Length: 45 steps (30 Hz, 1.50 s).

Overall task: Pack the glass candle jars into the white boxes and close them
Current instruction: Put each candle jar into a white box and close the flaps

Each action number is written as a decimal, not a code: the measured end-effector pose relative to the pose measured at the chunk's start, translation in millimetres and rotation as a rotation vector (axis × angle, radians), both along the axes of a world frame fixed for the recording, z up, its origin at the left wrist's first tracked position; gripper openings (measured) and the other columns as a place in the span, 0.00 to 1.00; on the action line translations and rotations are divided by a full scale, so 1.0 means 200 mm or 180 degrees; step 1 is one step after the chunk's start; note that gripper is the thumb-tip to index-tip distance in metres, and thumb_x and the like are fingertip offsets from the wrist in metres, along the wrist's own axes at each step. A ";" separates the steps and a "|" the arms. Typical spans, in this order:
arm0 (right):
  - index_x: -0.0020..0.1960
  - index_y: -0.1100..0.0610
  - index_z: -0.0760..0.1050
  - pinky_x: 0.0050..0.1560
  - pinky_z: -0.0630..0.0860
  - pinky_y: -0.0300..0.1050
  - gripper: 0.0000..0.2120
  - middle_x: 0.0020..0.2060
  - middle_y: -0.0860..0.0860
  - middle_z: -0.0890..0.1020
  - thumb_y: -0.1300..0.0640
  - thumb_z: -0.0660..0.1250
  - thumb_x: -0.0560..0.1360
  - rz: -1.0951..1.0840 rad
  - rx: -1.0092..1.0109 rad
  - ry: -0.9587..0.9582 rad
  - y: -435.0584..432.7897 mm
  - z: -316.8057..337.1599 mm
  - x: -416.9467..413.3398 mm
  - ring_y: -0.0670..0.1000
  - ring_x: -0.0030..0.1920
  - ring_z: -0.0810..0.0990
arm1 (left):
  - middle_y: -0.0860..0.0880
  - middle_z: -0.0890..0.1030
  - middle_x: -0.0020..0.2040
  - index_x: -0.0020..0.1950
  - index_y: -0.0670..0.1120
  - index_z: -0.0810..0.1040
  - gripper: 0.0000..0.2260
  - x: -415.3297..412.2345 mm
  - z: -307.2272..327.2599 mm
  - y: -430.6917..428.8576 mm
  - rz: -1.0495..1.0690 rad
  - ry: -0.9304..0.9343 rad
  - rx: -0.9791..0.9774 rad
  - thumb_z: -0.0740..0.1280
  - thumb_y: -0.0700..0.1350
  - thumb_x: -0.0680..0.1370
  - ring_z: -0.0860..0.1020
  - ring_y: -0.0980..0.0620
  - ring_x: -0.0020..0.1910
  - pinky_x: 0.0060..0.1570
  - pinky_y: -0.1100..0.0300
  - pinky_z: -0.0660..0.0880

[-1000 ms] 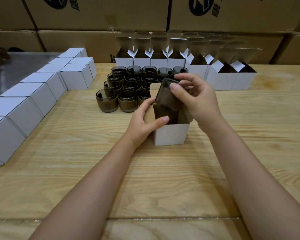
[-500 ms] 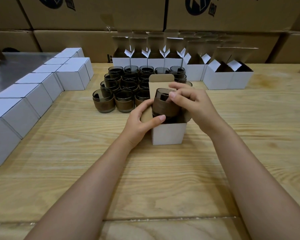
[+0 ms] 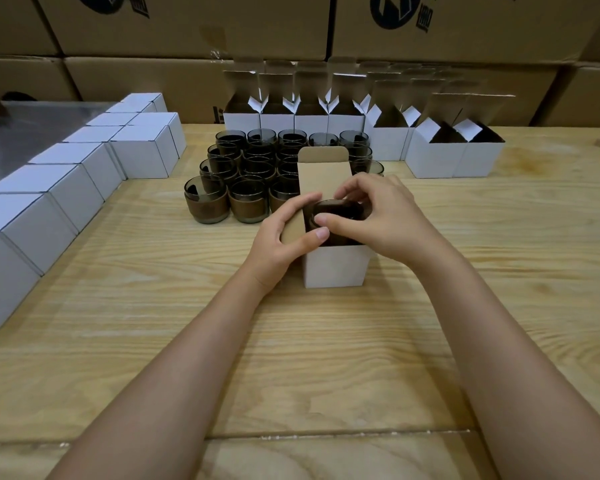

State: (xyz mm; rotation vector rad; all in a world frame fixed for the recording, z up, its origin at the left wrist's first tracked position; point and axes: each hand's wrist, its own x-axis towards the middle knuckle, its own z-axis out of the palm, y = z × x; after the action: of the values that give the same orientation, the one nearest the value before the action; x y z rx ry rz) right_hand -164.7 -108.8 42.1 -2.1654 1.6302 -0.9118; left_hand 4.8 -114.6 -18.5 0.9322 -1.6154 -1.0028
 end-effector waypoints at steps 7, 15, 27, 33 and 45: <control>0.63 0.51 0.65 0.71 0.50 0.66 0.37 0.47 0.46 0.77 0.30 0.64 0.62 -0.0168 0.0800 0.1189 -0.01 0.09 0.04 0.54 0.60 0.71 | 0.45 0.75 0.64 0.68 0.45 0.71 0.33 0.00 0.01 0.01 -0.0059 -0.0049 -0.0028 0.69 0.57 0.66 0.74 0.48 0.64 0.65 0.49 0.72; 0.74 0.48 0.58 0.60 0.72 0.54 0.43 0.55 0.50 0.78 0.34 0.70 0.66 -0.0046 0.0909 0.0752 -0.04 0.11 0.04 0.53 0.59 0.75 | 0.47 0.76 0.63 0.69 0.44 0.71 0.33 -0.01 0.01 0.01 -0.0099 -0.0002 -0.0105 0.69 0.57 0.66 0.75 0.52 0.63 0.63 0.58 0.72; 0.58 0.44 0.75 0.51 0.73 0.45 0.11 0.52 0.59 0.80 0.54 0.56 0.82 -0.0275 0.0550 -0.4191 0.01 -0.25 0.04 0.51 0.51 0.77 | 0.51 0.76 0.61 0.68 0.46 0.72 0.32 -0.01 0.00 0.00 -0.0167 0.0147 -0.0083 0.69 0.57 0.66 0.76 0.58 0.60 0.56 0.64 0.73; 0.62 0.56 0.74 0.53 0.79 0.49 0.21 0.51 0.53 0.83 0.57 0.68 0.70 0.0218 0.0750 -0.4291 0.01 -0.28 0.06 0.52 0.51 0.82 | 0.52 0.76 0.60 0.68 0.44 0.72 0.31 -0.01 -0.01 0.00 -0.0167 0.0169 -0.0167 0.68 0.57 0.67 0.75 0.60 0.58 0.55 0.65 0.73; 0.60 0.58 0.76 0.40 0.79 0.44 0.20 0.47 0.54 0.84 0.60 0.65 0.68 0.0567 0.0964 -0.4092 -0.02 -0.30 0.04 0.52 0.44 0.83 | 0.41 0.80 0.58 0.71 0.43 0.69 0.20 0.02 -0.01 -0.05 -0.0038 0.1350 0.0881 0.51 0.49 0.82 0.78 0.45 0.56 0.56 0.50 0.72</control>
State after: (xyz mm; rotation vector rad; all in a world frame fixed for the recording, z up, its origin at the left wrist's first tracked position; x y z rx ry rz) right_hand -156.8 -112.4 -18.0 -1.0010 0.8009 -1.4134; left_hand 8.2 -125.0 -20.1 0.8210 -1.1479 -1.3538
